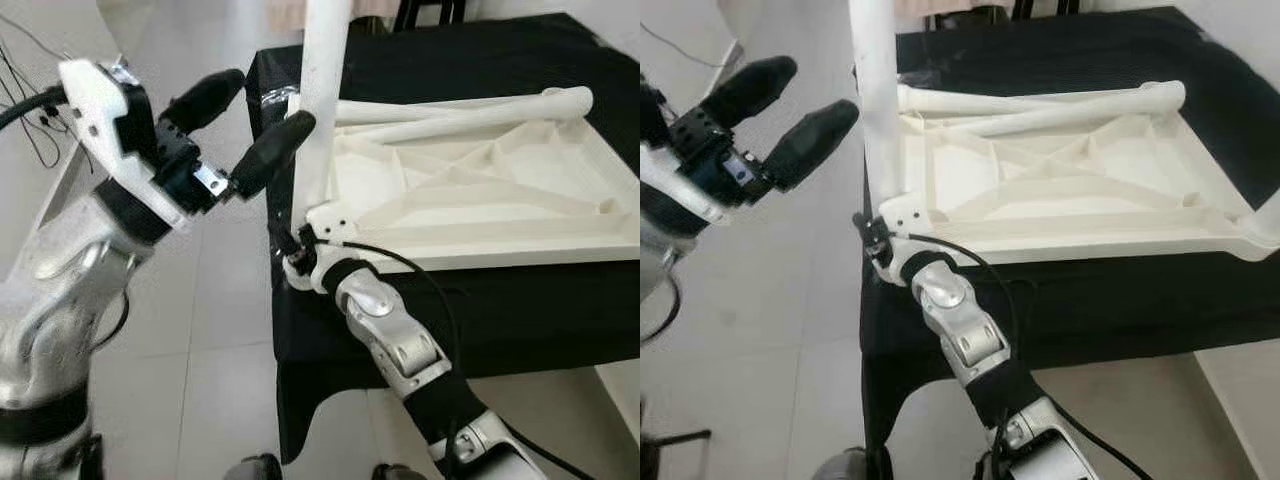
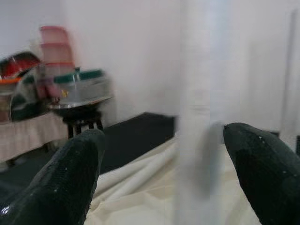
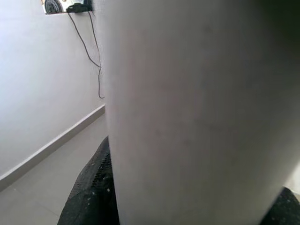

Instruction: Building children table

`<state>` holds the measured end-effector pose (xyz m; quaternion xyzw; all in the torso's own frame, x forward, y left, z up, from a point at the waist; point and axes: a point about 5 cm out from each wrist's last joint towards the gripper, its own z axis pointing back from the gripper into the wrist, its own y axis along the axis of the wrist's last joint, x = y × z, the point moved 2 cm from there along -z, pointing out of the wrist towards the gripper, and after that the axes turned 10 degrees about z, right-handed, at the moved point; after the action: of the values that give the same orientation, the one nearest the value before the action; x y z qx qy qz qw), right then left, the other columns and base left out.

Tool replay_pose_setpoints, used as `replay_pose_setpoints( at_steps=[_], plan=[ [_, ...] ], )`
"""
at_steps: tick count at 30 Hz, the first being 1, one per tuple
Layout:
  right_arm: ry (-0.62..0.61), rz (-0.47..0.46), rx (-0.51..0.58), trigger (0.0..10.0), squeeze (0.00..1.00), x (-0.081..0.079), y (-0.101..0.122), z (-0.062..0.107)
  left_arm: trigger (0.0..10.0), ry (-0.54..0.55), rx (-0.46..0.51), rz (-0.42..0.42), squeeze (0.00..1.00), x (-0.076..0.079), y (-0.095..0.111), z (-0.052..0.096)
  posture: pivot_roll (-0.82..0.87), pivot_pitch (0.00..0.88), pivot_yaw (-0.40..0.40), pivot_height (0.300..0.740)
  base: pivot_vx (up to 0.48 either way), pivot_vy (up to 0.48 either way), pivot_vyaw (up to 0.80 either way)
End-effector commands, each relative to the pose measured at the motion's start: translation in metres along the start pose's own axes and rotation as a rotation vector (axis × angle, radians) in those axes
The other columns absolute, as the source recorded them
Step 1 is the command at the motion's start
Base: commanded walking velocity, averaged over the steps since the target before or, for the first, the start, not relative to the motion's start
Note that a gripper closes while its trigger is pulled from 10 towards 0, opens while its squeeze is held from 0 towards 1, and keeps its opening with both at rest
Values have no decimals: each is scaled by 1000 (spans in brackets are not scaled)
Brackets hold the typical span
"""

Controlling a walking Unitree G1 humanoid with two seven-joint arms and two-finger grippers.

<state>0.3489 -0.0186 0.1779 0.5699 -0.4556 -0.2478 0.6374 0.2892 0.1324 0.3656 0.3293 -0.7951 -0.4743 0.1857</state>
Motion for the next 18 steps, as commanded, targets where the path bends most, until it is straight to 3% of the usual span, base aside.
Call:
replay_pose_setpoints(
  at_steps=[1,4,9,14,15,16,18],
  plan=[
    [-12,89,-80,10000,0,0,-16,0,10000,37,-88,25,0,-11,-16,-5,39,154,33,740,0,0,0],
    [-11,84,-71,10000,0,0,-14,-1,10000,71,-135,28,0,-20,-24,-16,35,155,35,740,0,0,0],
    [-11,79,-60,10000,0,0,-11,-3,10000,52,-209,137,0,-20,-42,-30,27,160,37,740,0,0,0],
    [-12,77,-56,10000,0,0,-10,-4,8588,-26,-288,156,0,-11,-56,-38,27,160,38,740,0,0,0],
    [-12,76,-54,10000,0,-1,-9,-4,8588,-43,-302,159,0,-9,-57,-40,27,160,38,740,0,0,0],
    [-12,76,-53,10000,0,-1,-9,-5,9647,-63,-311,163,0,-6,-58,-40,27,159,40,740,0,0,0],
    [-11,74,-52,10000,0,-1,-9,-5,10000,-108,-310,178,0,0,-56,-41,28,159,40,740,0,0,0]
  ],
)
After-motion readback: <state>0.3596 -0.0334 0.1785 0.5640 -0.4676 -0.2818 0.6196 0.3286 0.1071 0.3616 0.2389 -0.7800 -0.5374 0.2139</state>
